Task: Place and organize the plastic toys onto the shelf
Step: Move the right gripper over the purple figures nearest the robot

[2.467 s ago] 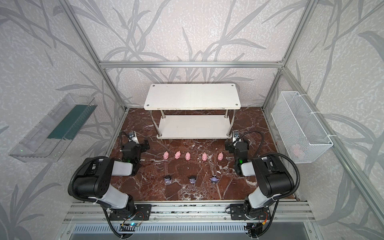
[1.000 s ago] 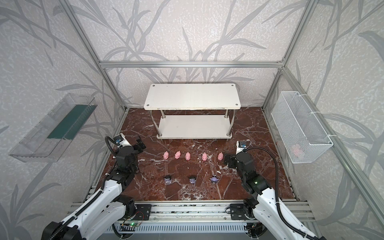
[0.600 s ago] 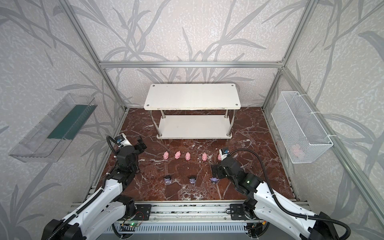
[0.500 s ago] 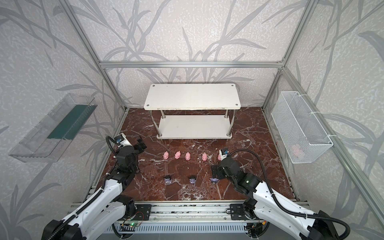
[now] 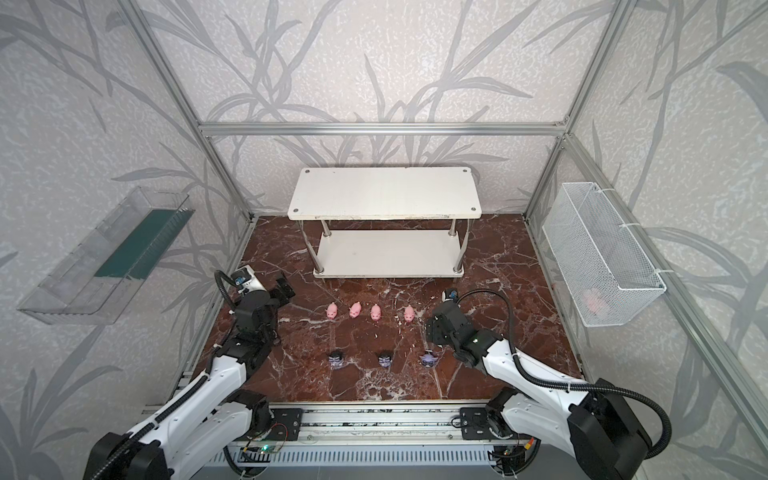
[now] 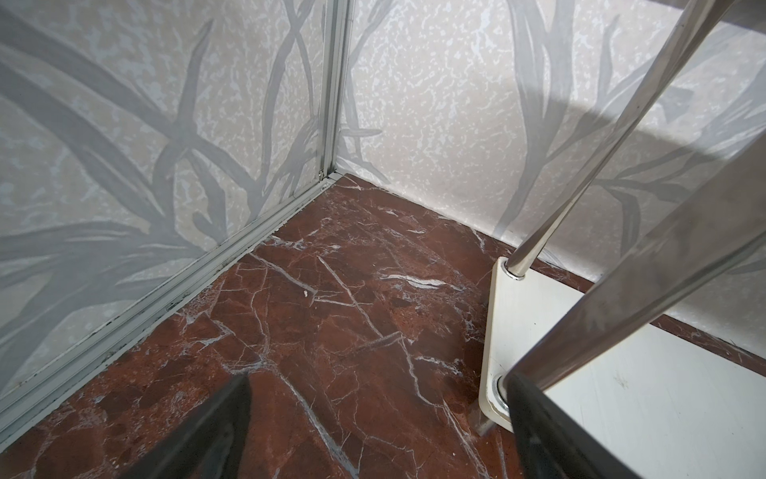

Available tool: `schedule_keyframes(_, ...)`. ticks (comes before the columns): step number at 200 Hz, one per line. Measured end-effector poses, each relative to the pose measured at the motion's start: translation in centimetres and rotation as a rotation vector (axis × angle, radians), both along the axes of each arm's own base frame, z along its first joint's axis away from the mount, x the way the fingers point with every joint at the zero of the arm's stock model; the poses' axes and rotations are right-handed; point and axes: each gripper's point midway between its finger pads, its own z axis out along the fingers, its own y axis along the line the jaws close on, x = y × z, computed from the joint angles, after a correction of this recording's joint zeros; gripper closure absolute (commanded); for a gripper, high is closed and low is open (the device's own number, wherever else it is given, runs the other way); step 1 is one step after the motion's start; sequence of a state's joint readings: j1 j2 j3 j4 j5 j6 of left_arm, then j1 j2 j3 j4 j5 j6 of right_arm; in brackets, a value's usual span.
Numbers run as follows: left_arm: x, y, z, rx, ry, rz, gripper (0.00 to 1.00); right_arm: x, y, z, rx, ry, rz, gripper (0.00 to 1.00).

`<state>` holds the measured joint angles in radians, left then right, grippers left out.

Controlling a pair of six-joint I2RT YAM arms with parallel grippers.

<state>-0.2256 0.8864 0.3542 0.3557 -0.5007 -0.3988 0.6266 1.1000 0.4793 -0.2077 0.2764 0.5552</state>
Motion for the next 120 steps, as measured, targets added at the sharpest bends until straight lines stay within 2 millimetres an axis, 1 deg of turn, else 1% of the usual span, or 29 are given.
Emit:
schedule_keyframes(25,0.1,-0.1,0.1,-0.002,-0.006,-0.004,0.06,1.0,-0.8,-1.1,-0.008,0.021,-0.04,0.24)
schedule_keyframes(41,0.2,-0.1,0.1,-0.002,-0.008,-0.005,0.06,1.4,-0.5,-1.4,-0.007,0.027,-0.038,0.25)
schedule_keyframes(81,0.4,-0.2,-0.2,0.0,-0.001,-0.006,0.06,2.7,0.4,-1.6,0.01,0.019,-0.029,0.27)
schedule_keyframes(120,0.5,-0.2,-0.3,0.0,-0.001,-0.006,0.07,3.4,0.5,-1.9,-0.002,0.019,-0.026,0.29)
